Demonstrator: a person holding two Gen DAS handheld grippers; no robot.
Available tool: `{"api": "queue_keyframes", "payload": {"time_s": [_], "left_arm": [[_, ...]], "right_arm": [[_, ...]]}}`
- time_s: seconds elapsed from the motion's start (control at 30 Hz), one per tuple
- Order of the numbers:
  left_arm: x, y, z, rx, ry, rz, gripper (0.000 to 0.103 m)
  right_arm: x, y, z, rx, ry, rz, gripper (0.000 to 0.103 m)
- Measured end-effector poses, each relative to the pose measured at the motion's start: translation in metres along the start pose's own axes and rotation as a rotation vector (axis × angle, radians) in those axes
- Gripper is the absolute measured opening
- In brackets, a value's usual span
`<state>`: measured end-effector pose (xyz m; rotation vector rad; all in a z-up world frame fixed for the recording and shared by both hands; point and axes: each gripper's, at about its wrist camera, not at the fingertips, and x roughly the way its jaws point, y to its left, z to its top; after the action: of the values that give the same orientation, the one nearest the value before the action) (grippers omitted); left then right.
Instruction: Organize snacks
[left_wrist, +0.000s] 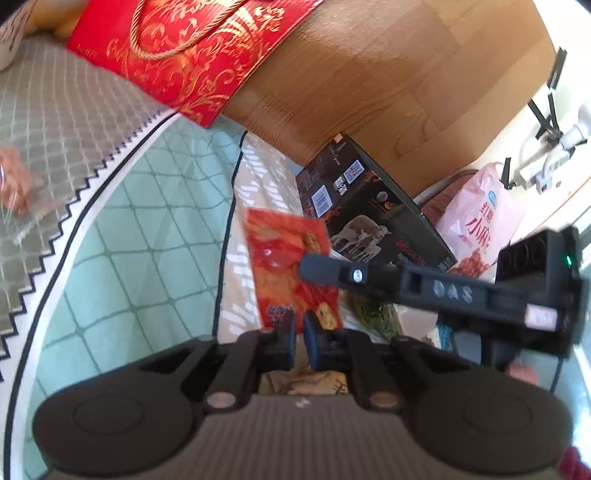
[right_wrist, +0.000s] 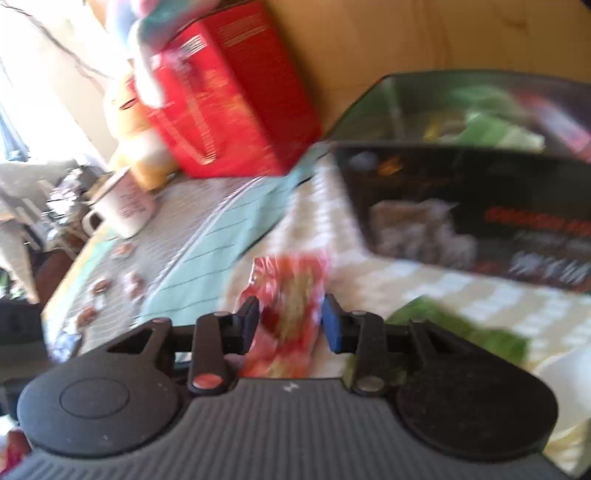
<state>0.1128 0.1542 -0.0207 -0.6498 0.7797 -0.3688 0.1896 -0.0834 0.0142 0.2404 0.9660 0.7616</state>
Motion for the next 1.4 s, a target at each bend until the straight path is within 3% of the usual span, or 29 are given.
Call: {"api": "queue_keyframes", "payload": {"time_s": [0.07,0.23,0.3,0.37,0.43,0.57,0.67,0.73,0.77,0.83,0.93,1.03,1.23,1.4], "left_arm": [[0.000,0.004,0.000,-0.022,0.005,-0.013,0.005],[-0.003,0.000,-0.002,-0.008,-0.006,-0.014,0.010],[-0.008,-0.001,-0.002,-0.003,-0.033,-0.022,0.031],[-0.014,-0.002,-0.002,-0.006,-0.069,-0.018,0.043],[-0.017,0.000,-0.002,-0.019,-0.086,-0.038,0.049],[-0.022,-0.004,-0.002,-0.011,-0.095,-0.111,0.076],[-0.025,-0.012,-0.005,0.043,-0.093,-0.193,0.076],[-0.028,-0.017,-0.007,0.073,-0.096,-0.249,0.065],[-0.029,-0.020,-0.008,0.085,-0.095,-0.275,0.054],[-0.028,-0.025,-0.009,0.099,-0.098,-0.268,0.048],[-0.022,-0.035,-0.004,0.079,-0.066,-0.270,0.047],[-0.013,-0.063,0.013,0.130,-0.053,-0.231,0.045],[0.036,-0.141,0.064,0.295,-0.047,-0.094,0.043],[0.099,-0.177,0.087,0.374,-0.030,0.001,0.043]], "right_arm": [[-0.001,0.002,-0.006,0.033,-0.001,0.033,0.037],[-0.011,-0.005,-0.015,0.099,-0.032,0.030,0.018],[-0.020,-0.005,-0.019,0.134,-0.061,0.052,0.012],[-0.032,-0.004,-0.020,0.154,-0.102,0.073,0.010],[-0.048,-0.003,-0.021,0.186,-0.165,0.098,0.008],[-0.076,-0.018,-0.031,0.356,-0.248,0.222,0.008],[-0.081,-0.032,-0.044,0.515,-0.249,0.377,0.008],[-0.081,-0.036,-0.051,0.567,-0.247,0.416,0.008],[-0.081,-0.037,-0.055,0.583,-0.242,0.426,0.008],[-0.082,-0.038,-0.058,0.601,-0.238,0.437,0.008],[-0.092,-0.039,-0.051,0.570,-0.252,0.403,0.008],[-0.109,-0.040,-0.038,0.495,-0.293,0.347,0.008],[-0.142,-0.049,0.011,0.259,-0.400,0.095,0.008],[-0.126,-0.071,0.043,0.113,-0.433,-0.134,0.009]]}}
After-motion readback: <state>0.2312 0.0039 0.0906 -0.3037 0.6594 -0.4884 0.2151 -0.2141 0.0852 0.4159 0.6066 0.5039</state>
